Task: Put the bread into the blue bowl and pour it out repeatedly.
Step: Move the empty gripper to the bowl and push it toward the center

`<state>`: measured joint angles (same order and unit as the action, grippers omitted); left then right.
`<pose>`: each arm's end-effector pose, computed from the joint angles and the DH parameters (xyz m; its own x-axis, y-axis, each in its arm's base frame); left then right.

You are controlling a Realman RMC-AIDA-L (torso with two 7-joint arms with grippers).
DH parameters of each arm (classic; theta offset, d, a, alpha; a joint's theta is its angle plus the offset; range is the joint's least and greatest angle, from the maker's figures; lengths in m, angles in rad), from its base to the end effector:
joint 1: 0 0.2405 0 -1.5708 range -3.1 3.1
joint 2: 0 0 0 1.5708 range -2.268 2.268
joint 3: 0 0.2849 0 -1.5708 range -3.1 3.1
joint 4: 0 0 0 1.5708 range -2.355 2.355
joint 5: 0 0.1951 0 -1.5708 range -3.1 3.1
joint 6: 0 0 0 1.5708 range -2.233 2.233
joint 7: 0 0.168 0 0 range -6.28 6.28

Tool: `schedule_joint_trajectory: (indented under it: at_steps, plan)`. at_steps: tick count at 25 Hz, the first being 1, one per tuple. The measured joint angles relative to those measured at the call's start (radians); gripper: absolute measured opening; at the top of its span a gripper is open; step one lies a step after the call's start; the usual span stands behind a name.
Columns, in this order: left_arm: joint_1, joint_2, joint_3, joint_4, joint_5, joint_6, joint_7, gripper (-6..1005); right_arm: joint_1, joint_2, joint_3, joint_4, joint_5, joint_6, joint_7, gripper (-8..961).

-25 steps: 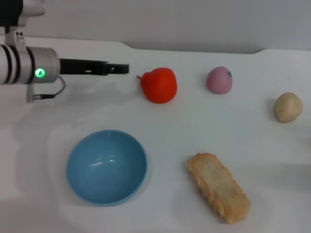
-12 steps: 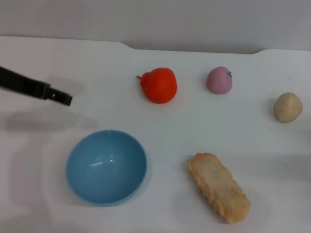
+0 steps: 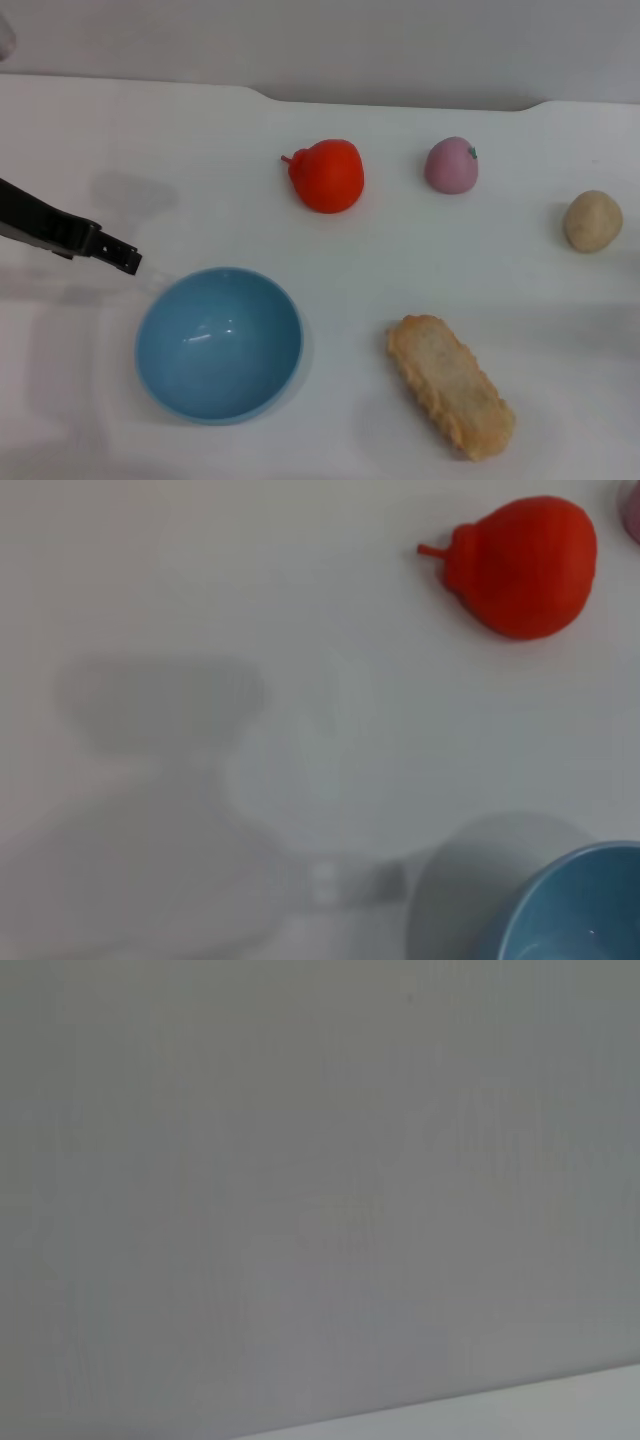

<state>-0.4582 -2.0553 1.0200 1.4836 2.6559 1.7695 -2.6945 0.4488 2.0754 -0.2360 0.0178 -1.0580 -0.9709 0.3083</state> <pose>-0.2838 0.3260 0.0445 0.3874 0.9209 0.0434 0.8068 -0.3159 -0.4992 0.4113 0.3448 -0.0092 0.6056 -0.1943 -0.7717 -0.7698 0.1024 -0.6300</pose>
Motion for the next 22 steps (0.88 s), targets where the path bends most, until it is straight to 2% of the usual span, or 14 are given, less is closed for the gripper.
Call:
schedule_joint_trajectory:
  at_steps: [8,14,22]
  plan:
    - [-0.058,0.000,0.052,-0.148,0.002,0.020,-0.001,857,-0.001,0.000,0.001,-0.001,0.001,0.033,0.000,395]
    - [-0.089,0.000,0.078,-0.212,-0.002,0.007,-0.001,858,-0.007,0.000,0.001,-0.001,0.001,0.036,0.000,395]
    - [-0.104,0.000,0.121,-0.311,-0.002,-0.074,0.007,856,-0.011,0.001,0.001,-0.001,0.001,0.036,0.000,394]
